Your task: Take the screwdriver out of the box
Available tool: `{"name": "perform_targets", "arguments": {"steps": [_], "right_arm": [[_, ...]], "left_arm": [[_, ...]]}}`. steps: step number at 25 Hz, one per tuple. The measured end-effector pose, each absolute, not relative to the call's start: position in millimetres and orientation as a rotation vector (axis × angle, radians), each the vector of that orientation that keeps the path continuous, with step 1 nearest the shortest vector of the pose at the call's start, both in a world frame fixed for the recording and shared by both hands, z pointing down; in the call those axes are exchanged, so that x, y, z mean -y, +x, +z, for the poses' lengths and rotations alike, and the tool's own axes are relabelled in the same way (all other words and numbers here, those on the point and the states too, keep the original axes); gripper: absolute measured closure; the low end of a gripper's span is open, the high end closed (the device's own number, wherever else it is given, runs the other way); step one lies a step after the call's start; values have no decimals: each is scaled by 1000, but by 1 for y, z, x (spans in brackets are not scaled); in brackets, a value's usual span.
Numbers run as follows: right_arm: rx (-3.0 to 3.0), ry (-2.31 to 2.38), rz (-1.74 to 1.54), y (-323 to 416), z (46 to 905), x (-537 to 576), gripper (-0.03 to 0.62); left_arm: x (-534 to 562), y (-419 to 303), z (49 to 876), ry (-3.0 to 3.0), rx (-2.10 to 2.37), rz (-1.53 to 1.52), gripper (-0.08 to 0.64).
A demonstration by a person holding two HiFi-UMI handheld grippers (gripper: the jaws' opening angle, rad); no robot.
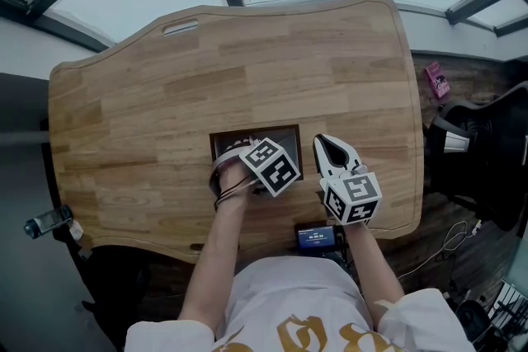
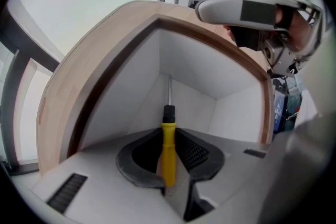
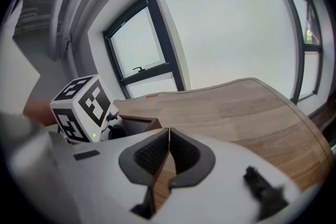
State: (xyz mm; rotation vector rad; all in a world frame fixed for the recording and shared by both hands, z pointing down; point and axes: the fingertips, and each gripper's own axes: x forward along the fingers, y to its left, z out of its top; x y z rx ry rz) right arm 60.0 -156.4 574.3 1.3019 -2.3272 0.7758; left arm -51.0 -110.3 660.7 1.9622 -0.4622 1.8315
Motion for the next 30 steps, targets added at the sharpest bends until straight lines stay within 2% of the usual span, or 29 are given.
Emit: {"name": "perform_targets", "arguments": {"steps": [30], "right_arm": [[2329,1349,744,84,557,141,560]], "left_arm": [[110,-55,646,1985,542,1739,482]]}}
